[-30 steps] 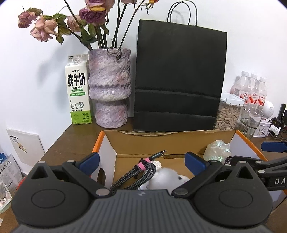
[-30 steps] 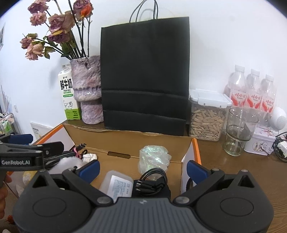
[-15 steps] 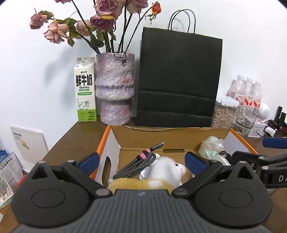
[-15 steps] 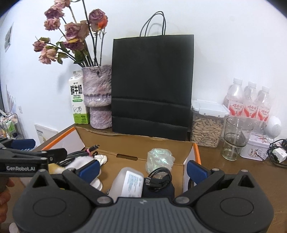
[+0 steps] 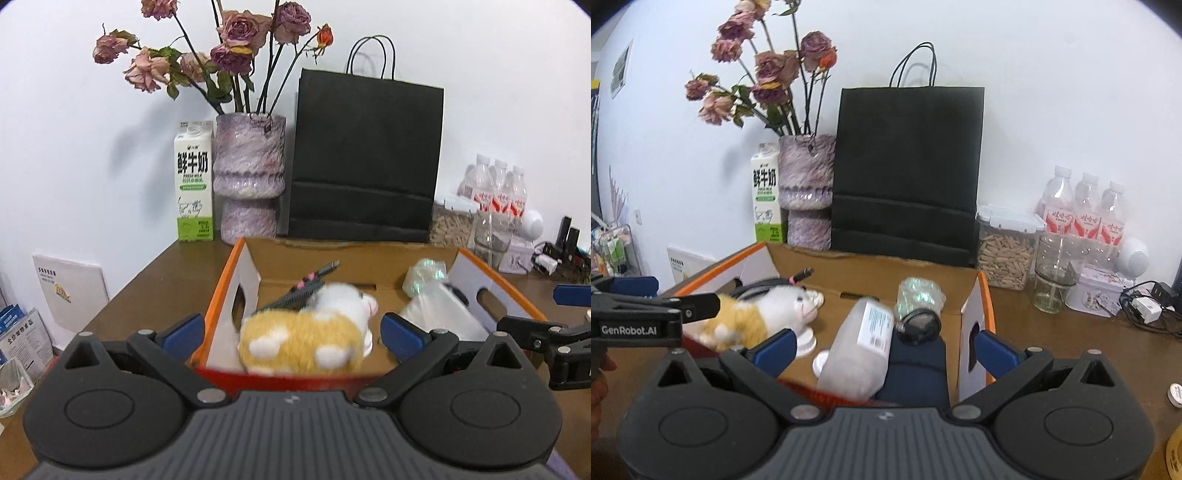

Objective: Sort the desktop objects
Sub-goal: 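Move both tools back to the table, left toward the white cap, right toward the purple pouch, then grasp the white cap with the left gripper while the right grasps the purple pouch, then carry the white cap with the left gripper while the right carries the pouch into the box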

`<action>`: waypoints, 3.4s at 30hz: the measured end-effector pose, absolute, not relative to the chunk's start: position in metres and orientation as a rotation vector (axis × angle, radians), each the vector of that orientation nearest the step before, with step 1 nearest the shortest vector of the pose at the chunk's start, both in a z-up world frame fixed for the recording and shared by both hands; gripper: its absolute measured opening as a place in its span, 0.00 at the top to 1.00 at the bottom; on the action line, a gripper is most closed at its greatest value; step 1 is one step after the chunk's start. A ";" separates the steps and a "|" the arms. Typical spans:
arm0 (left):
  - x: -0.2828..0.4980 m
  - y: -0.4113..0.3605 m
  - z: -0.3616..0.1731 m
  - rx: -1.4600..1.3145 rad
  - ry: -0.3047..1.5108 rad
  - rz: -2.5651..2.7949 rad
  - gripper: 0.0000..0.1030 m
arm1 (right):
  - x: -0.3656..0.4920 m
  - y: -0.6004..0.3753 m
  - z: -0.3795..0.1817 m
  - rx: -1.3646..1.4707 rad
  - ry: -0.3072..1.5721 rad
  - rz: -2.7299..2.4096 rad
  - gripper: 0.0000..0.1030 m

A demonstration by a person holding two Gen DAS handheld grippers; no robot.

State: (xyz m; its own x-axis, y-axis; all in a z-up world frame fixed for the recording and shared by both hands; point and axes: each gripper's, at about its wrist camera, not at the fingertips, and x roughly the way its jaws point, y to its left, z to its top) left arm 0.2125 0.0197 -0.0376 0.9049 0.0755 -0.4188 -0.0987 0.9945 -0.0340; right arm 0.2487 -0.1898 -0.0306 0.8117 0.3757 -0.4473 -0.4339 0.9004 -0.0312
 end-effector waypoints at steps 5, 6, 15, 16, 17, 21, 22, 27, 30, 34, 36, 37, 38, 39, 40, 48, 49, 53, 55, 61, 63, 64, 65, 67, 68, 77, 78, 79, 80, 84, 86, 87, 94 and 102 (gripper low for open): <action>0.190 0.024 -0.046 -0.056 0.448 0.090 0.00 | 0.229 -0.193 -0.040 -0.141 0.474 0.442 0.00; 0.185 0.025 -0.049 -0.058 0.450 0.092 0.00 | 0.224 -0.195 -0.042 -0.142 0.476 0.441 0.00; 0.147 0.045 -0.069 -0.062 0.513 0.119 0.00 | 0.189 -0.213 -0.072 -0.118 0.564 0.423 0.00; 0.143 0.045 -0.070 -0.055 0.517 0.122 0.00 | 0.186 -0.215 -0.075 -0.116 0.577 0.422 0.00; 0.140 0.045 -0.072 -0.051 0.523 0.122 0.00 | 0.183 -0.216 -0.079 -0.114 0.591 0.422 0.00; 0.133 0.045 -0.080 -0.038 0.556 0.112 0.00 | 0.173 -0.218 -0.091 -0.121 0.636 0.415 0.00; 0.132 0.045 -0.081 -0.035 0.563 0.112 0.00 | 0.171 -0.218 -0.094 -0.124 0.644 0.412 0.00; 0.128 0.048 -0.088 -0.037 0.609 0.117 0.00 | 0.166 -0.217 -0.102 -0.138 0.679 0.408 0.00; 0.127 0.051 -0.091 -0.045 0.630 0.115 0.00 | 0.165 -0.217 -0.103 -0.132 0.686 0.416 0.00; 0.127 0.052 -0.093 -0.054 0.652 0.106 0.00 | 0.165 -0.216 -0.104 -0.124 0.693 0.423 0.00; 0.128 0.051 -0.094 -0.051 0.659 0.101 0.00 | 0.165 -0.215 -0.105 -0.128 0.691 0.425 0.00; 0.128 0.051 -0.095 -0.053 0.663 0.096 0.00 | 0.164 -0.214 -0.105 -0.134 0.691 0.426 0.00; 0.129 0.051 -0.095 -0.055 0.668 0.091 0.00 | 0.164 -0.213 -0.105 -0.136 0.691 0.425 0.00; 0.130 0.051 -0.096 -0.056 0.675 0.088 0.00 | 0.164 -0.212 -0.105 -0.134 0.692 0.424 0.00; 0.131 0.050 -0.097 -0.056 0.682 0.086 0.00 | 0.164 -0.212 -0.105 -0.134 0.692 0.422 0.00; 0.134 0.043 -0.098 -0.023 0.691 0.093 0.04 | 0.165 -0.210 -0.105 -0.131 0.693 0.412 0.00; 0.134 0.042 -0.098 -0.021 0.688 0.090 0.07 | 0.165 -0.210 -0.105 -0.131 0.693 0.411 0.00; 0.134 0.038 -0.097 -0.013 0.678 0.065 0.15 | 0.165 -0.211 -0.105 -0.131 0.693 0.412 0.00; 0.135 0.037 -0.097 -0.009 0.673 0.051 0.19 | 0.165 -0.211 -0.105 -0.131 0.693 0.412 0.00; 0.132 0.037 -0.096 -0.015 0.652 0.036 0.44 | 0.165 -0.211 -0.105 -0.117 0.688 0.397 0.06; 0.132 0.038 -0.095 -0.022 0.646 0.041 0.53 | 0.165 -0.212 -0.104 -0.109 0.678 0.392 0.12; 0.131 0.040 -0.095 -0.028 0.643 0.042 0.60 | 0.164 -0.213 -0.103 -0.106 0.673 0.394 0.18; 0.131 0.041 -0.094 -0.034 0.640 0.039 0.65 | 0.164 -0.213 -0.103 -0.106 0.668 0.397 0.21; 0.130 0.041 -0.094 -0.037 0.638 0.038 0.72 | 0.162 -0.212 -0.102 -0.109 0.657 0.412 0.35; 0.131 0.041 -0.094 -0.037 0.638 0.035 0.72 | 0.161 -0.212 -0.101 -0.110 0.651 0.420 0.40; 0.130 0.040 -0.094 -0.036 0.637 0.030 0.72 | 0.155 -0.212 -0.098 -0.088 0.631 0.481 0.87; 0.130 0.040 -0.094 -0.037 0.636 0.030 0.72 | 0.153 -0.212 -0.098 -0.090 0.627 0.486 0.88; 0.130 0.040 -0.094 -0.038 0.636 0.030 0.72 | 0.151 -0.211 -0.098 -0.092 0.620 0.490 0.89; 0.130 0.040 -0.094 -0.039 0.636 0.030 0.72 | 0.149 -0.210 -0.097 -0.095 0.611 0.495 0.89; 0.128 0.041 -0.094 -0.045 0.634 0.030 0.72 | 0.144 -0.209 -0.095 -0.101 0.585 0.503 0.89; 0.129 0.041 -0.094 -0.047 0.631 0.027 0.72 | 0.143 -0.210 -0.093 -0.097 0.574 0.506 0.89; 0.128 0.041 -0.093 -0.049 0.630 0.026 0.72 | 0.142 -0.210 -0.092 -0.092 0.567 0.507 0.89; 0.126 0.041 -0.091 -0.064 0.607 0.058 0.72 | 0.135 -0.216 -0.080 -0.038 0.503 0.518 0.89; 0.124 0.032 -0.067 -0.082 0.529 0.025 0.72 | 0.135 -0.214 -0.054 -0.021 0.424 0.536 0.89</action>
